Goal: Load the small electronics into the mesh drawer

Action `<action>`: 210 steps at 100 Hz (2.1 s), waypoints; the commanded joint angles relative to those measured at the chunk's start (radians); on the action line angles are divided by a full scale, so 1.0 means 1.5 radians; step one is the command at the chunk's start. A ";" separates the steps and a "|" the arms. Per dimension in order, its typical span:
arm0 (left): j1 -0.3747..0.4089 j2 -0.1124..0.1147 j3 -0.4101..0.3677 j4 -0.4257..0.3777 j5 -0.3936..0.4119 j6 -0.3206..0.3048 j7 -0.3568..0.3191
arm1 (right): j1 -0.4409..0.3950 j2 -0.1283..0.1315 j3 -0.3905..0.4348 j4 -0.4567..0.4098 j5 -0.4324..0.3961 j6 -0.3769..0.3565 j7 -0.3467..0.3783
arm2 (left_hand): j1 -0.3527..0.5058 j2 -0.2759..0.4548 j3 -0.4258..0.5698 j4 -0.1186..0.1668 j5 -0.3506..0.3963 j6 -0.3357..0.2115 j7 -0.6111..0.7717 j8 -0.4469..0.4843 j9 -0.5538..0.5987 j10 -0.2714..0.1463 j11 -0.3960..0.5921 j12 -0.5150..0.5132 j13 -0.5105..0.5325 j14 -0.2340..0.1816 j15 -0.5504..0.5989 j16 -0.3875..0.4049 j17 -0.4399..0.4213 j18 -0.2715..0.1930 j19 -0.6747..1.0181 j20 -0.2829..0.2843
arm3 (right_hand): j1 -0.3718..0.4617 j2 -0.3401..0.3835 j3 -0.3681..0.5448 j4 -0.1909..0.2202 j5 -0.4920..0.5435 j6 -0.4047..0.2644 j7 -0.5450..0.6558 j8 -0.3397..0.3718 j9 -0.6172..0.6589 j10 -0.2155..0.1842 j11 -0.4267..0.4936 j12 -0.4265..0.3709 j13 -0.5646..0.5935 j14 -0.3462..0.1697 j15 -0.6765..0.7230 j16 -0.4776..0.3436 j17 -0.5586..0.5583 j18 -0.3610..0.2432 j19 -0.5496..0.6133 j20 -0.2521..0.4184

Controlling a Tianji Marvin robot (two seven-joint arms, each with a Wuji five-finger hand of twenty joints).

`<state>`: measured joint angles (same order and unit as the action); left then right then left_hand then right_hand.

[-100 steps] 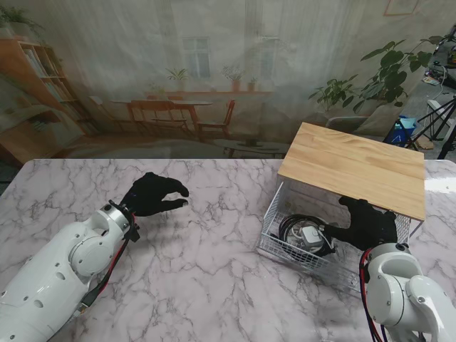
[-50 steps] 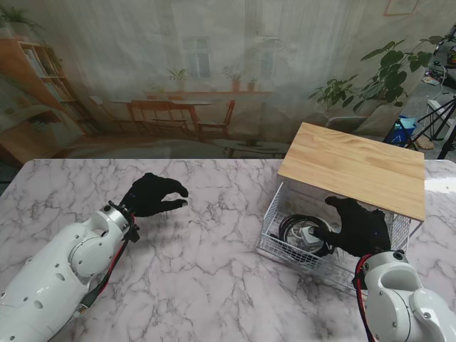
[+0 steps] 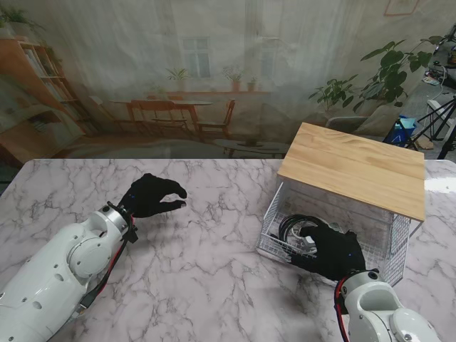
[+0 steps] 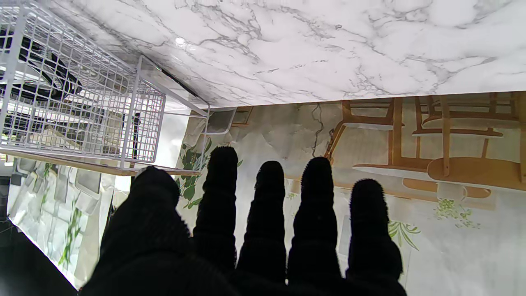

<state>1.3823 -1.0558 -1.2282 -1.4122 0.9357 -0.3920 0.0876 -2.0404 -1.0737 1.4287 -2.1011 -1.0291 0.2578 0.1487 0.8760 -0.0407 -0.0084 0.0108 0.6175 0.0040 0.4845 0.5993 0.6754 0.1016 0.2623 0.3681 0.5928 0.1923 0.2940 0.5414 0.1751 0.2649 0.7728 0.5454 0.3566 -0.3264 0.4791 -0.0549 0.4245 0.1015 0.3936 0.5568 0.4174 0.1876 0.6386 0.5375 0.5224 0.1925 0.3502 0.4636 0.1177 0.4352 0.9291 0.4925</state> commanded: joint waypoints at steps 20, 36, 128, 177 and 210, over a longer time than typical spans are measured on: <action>0.001 0.001 0.004 0.004 0.004 0.003 -0.009 | 0.021 0.007 -0.039 0.026 -0.005 0.031 0.036 | 0.015 0.017 0.001 0.002 0.001 0.007 0.007 -0.001 0.011 -0.011 -0.001 0.009 0.006 0.006 0.012 0.007 -0.012 0.022 0.012 0.011 | 0.058 0.023 -0.031 0.013 0.017 -0.014 0.007 0.021 0.019 0.002 0.039 0.037 0.029 0.002 0.096 0.028 0.024 -0.015 0.053 0.020; 0.001 0.001 0.005 0.005 0.005 0.003 -0.009 | 0.038 0.009 -0.056 0.045 -0.003 0.053 0.045 | 0.016 0.017 0.001 0.002 0.001 0.007 0.007 -0.001 0.011 -0.011 -0.001 0.009 0.005 0.007 0.012 0.006 -0.012 0.022 0.012 0.011 | 0.107 0.033 -0.057 0.018 0.015 -0.016 0.010 0.025 0.019 0.001 0.033 0.038 0.033 0.000 0.105 0.030 0.029 -0.016 0.064 0.021; -0.005 0.002 0.012 0.011 0.004 0.004 -0.013 | 0.109 0.010 -0.088 0.115 -0.014 0.070 0.030 | 0.017 0.017 0.001 0.002 0.001 0.007 0.011 -0.002 0.012 -0.011 0.001 0.009 0.006 0.006 0.013 0.007 -0.013 0.023 0.012 0.011 | 0.387 -0.050 0.307 -0.093 0.205 -0.241 0.205 0.004 0.319 -0.087 0.007 0.103 0.248 -0.032 0.205 0.074 0.211 -0.108 0.222 0.041; -0.015 0.001 0.025 0.018 -0.003 0.003 -0.018 | 0.127 0.005 -0.074 0.138 -0.032 0.066 -0.005 | 0.017 0.017 0.001 0.002 0.001 0.007 0.012 -0.002 0.011 -0.011 0.001 0.009 0.005 0.006 0.013 0.007 -0.012 0.022 0.013 0.011 | 0.389 -0.038 0.305 -0.103 0.248 -0.227 0.215 0.008 0.322 -0.094 0.006 0.111 0.240 -0.040 0.219 0.087 0.217 -0.121 0.237 0.039; -0.017 0.001 0.029 0.021 -0.006 0.004 -0.018 | 0.160 0.006 -0.083 0.171 -0.025 0.068 -0.012 | 0.017 0.017 0.001 0.002 0.001 0.008 0.013 -0.003 0.012 -0.011 0.001 0.009 0.005 0.006 0.013 0.007 -0.012 0.022 0.013 0.011 | 0.381 -0.025 0.292 -0.107 0.242 -0.233 0.207 0.003 0.319 -0.097 0.003 0.109 0.239 -0.043 0.216 0.086 0.219 -0.123 0.239 0.039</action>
<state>1.3594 -1.0532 -1.1894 -1.3850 0.9296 -0.3882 0.0756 -1.8226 -1.0652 1.3054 -1.8594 -1.0700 0.3506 0.1332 0.8779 -0.0407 -0.0084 0.0108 0.6175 0.0042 0.4935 0.5992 0.6754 0.0932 0.2623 0.3765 0.5928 0.1923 0.2954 0.5414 0.1750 0.2650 0.7728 0.5455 0.8669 -0.4653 0.8677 -0.2338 0.7190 -0.1742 0.5949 0.5380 0.9013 0.0607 0.6481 0.6971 0.8791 0.1456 0.5957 0.5759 0.4441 0.2720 1.2638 0.5575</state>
